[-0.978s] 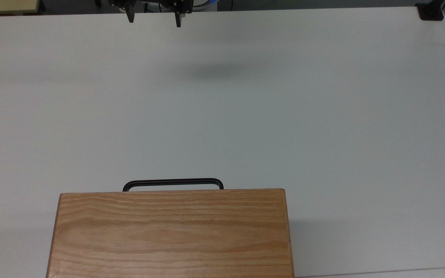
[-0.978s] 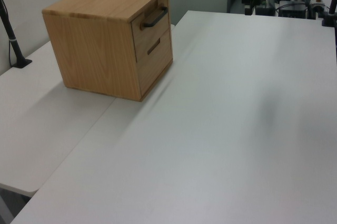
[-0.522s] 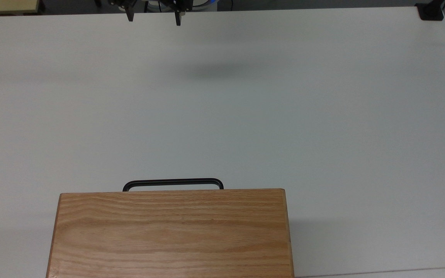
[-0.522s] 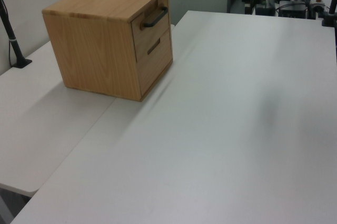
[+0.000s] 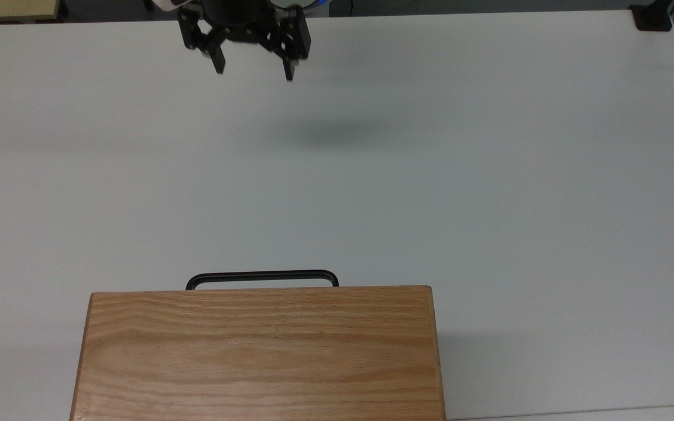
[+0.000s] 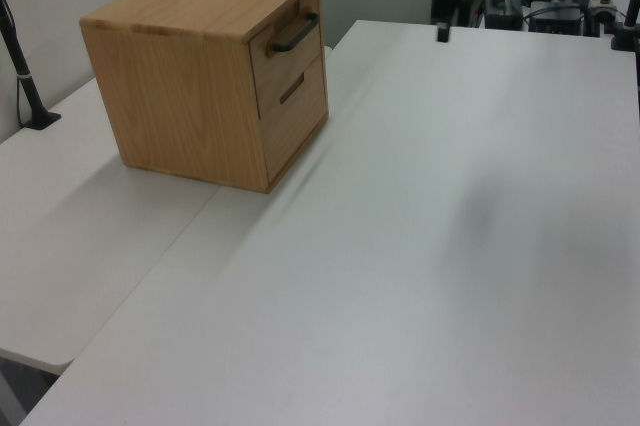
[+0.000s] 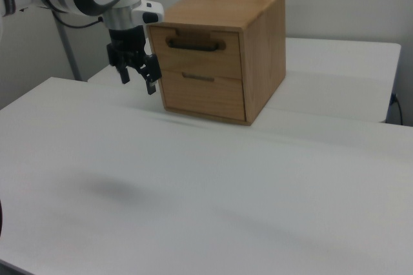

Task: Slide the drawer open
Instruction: 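Move the gripper down to the black handle of the upper drawer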

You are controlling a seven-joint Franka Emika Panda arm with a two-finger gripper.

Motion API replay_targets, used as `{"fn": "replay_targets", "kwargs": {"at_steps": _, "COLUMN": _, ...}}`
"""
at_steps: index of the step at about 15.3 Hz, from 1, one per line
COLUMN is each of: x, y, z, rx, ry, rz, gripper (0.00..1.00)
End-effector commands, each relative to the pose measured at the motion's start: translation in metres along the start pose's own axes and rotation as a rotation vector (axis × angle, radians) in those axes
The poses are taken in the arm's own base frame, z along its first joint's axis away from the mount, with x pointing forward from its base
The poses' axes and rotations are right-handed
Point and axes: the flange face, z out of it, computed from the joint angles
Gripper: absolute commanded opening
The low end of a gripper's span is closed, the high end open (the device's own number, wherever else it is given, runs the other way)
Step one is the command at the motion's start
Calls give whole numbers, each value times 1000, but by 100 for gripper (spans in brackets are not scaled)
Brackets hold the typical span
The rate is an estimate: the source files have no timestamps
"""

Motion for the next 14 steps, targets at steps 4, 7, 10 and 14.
{"fn": "replay_targets", "kwargs": {"at_steps": 4, "x": 60, "y": -25, "z": 23, "rx": 175, "ry": 263, "rz": 541, "gripper": 100}}
{"fn": "replay_targets", "kwargs": {"at_steps": 7, "x": 86, "y": -46, "z": 40, "rx": 303, "ry": 417, "rz": 755, "gripper": 100}}
{"fn": "replay_targets", "kwargs": {"at_steps": 10, "x": 105, "y": -64, "z": 51, "rx": 427, "ry": 540, "rz": 878, "gripper": 100}}
{"fn": "replay_targets", "kwargs": {"at_steps": 14, "x": 126, "y": -69, "z": 57, "rx": 525, "ry": 599, "rz": 1018, "gripper": 98}}
